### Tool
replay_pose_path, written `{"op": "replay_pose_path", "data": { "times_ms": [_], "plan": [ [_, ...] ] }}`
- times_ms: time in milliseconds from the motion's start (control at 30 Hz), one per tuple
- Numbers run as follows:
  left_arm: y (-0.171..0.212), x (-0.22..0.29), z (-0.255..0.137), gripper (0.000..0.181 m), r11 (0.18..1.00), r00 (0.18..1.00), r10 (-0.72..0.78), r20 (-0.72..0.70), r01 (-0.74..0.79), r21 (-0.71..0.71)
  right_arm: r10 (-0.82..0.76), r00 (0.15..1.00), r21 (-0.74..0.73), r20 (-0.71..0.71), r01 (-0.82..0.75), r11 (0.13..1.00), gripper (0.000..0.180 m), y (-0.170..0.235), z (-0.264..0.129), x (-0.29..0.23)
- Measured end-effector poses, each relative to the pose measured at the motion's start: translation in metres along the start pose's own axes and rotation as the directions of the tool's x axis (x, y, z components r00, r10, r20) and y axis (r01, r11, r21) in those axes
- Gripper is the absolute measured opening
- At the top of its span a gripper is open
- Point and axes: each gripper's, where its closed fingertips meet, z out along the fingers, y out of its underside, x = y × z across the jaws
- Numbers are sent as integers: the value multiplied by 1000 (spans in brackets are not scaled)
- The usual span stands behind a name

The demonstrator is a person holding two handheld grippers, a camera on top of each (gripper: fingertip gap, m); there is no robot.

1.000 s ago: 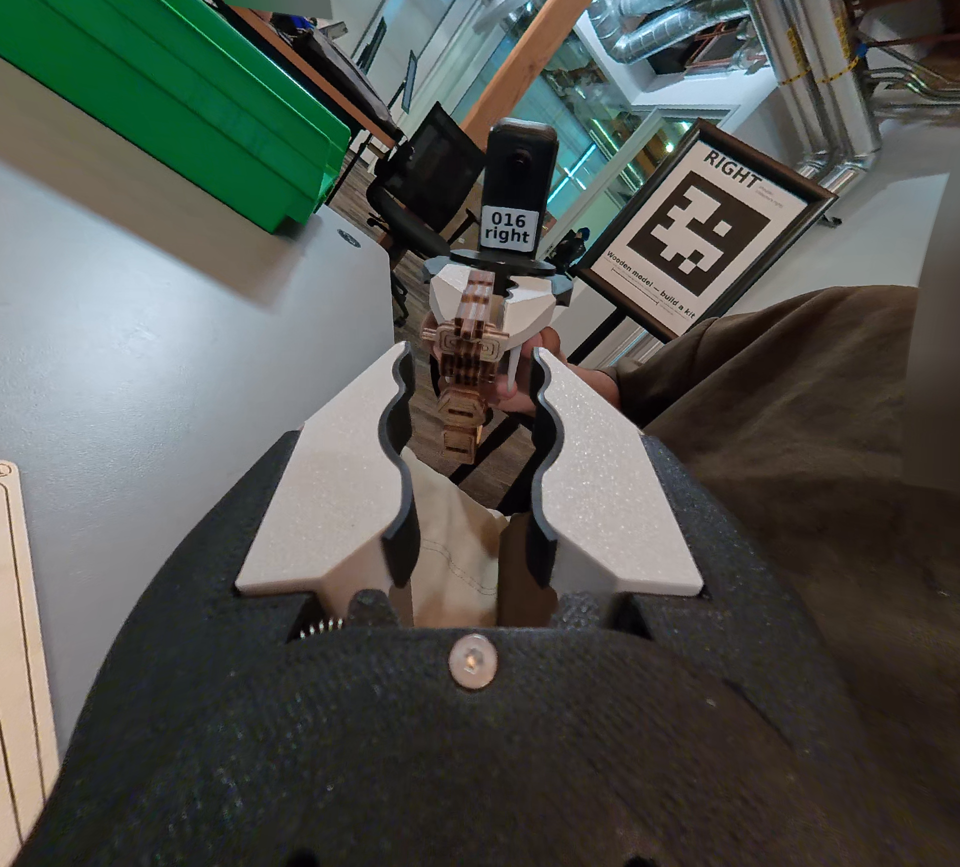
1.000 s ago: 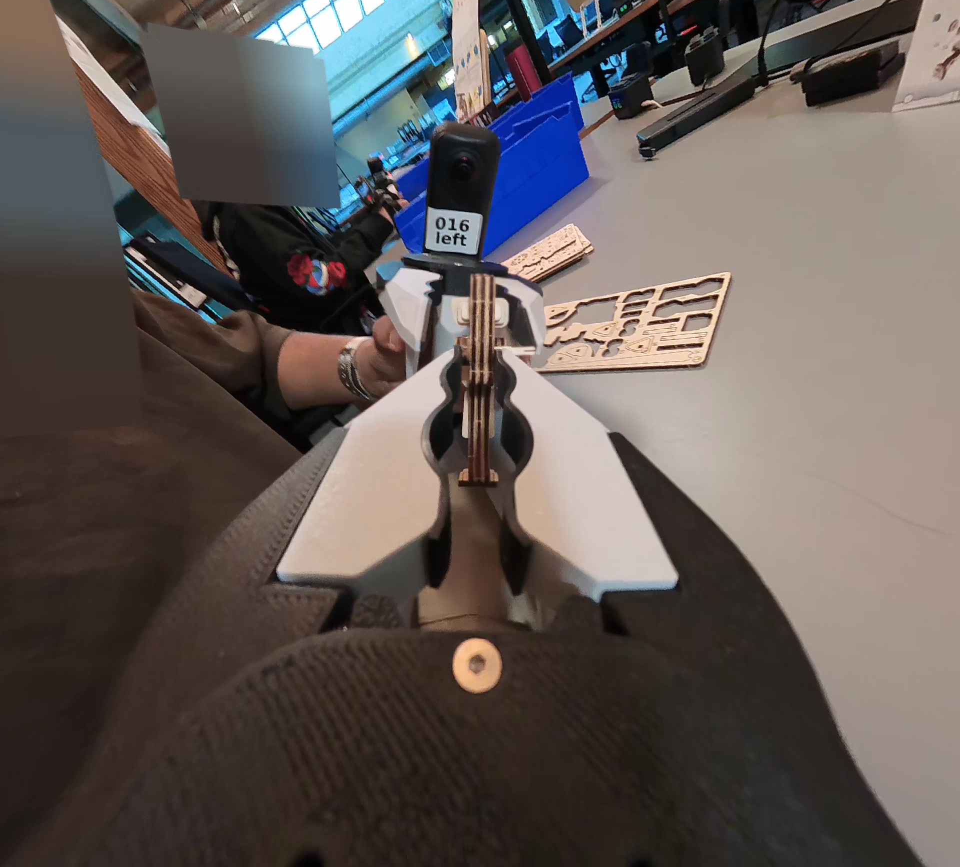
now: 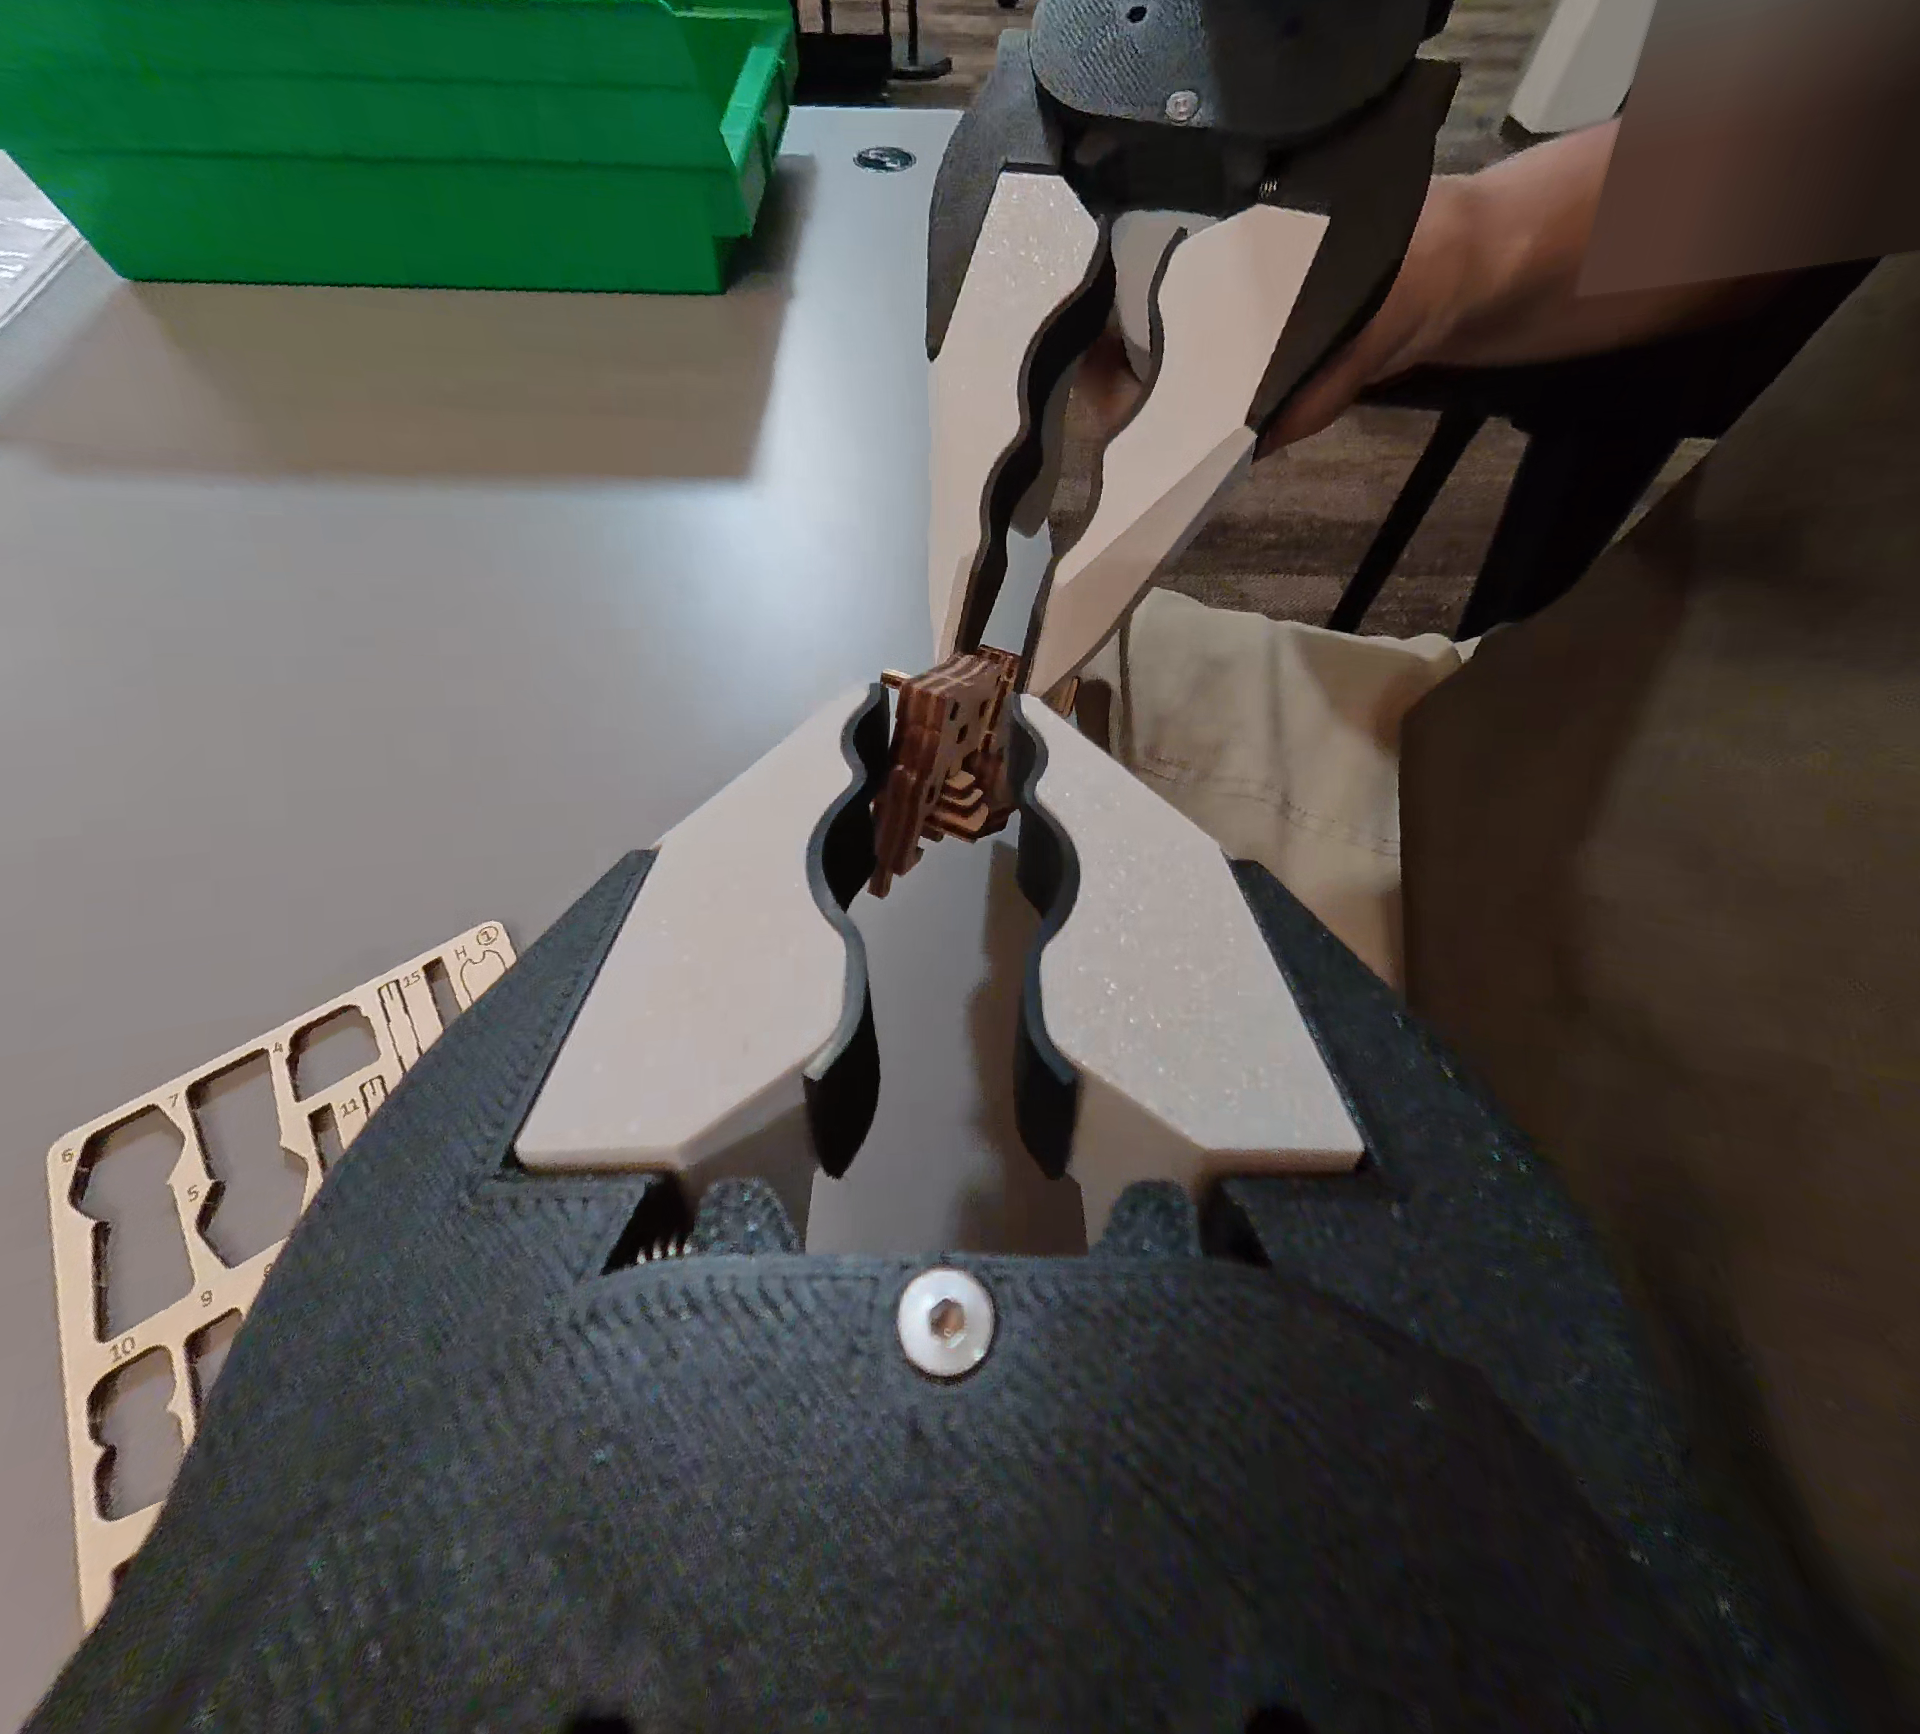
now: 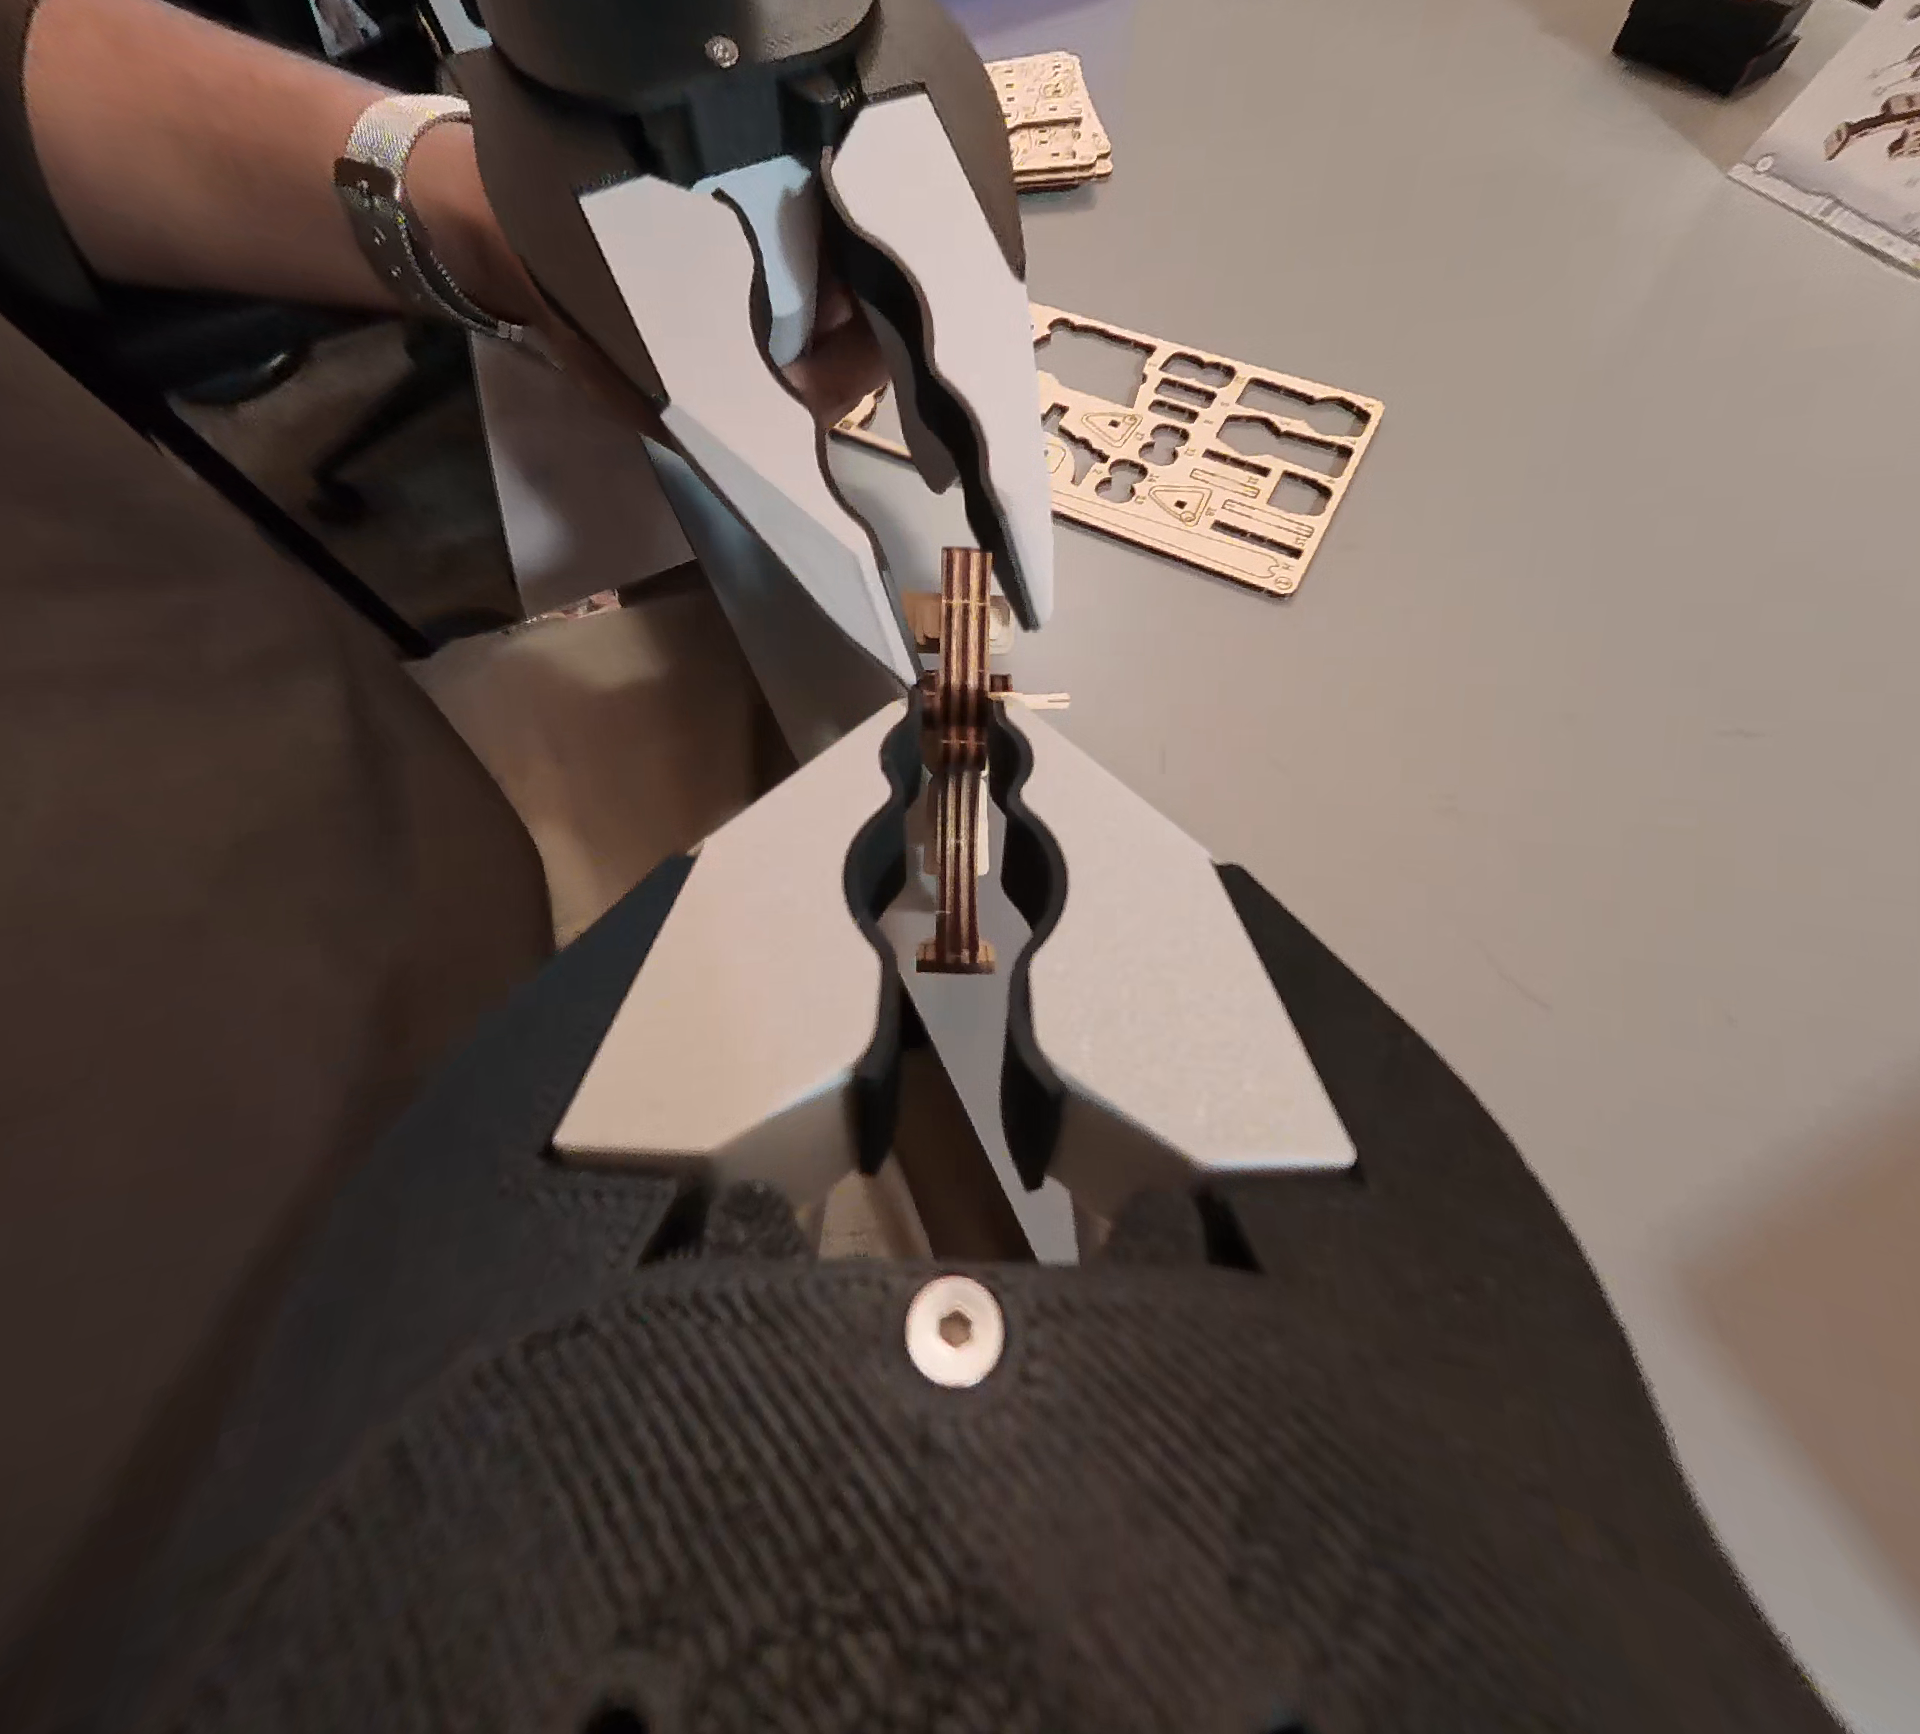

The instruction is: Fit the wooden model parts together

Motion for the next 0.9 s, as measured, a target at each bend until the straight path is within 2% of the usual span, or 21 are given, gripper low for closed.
{"op": "replay_pose_path", "data": {
  "times_ms": [367,667,900],
  "plan": [
    [10,10,2,18,997,997,62,-53,-64,-45,-14,998,-23,60,16,1000,10,5,-1,-9],
    [10,13,1,9,986,988,146,-44,-149,-68,-101,994,-44,31,102,994,12,8,1,-8],
    [14,14,1,8,976,980,195,-42,-198,-87,-136,990,-61,29,138,989,12,11,3,-8]
  ]
}}
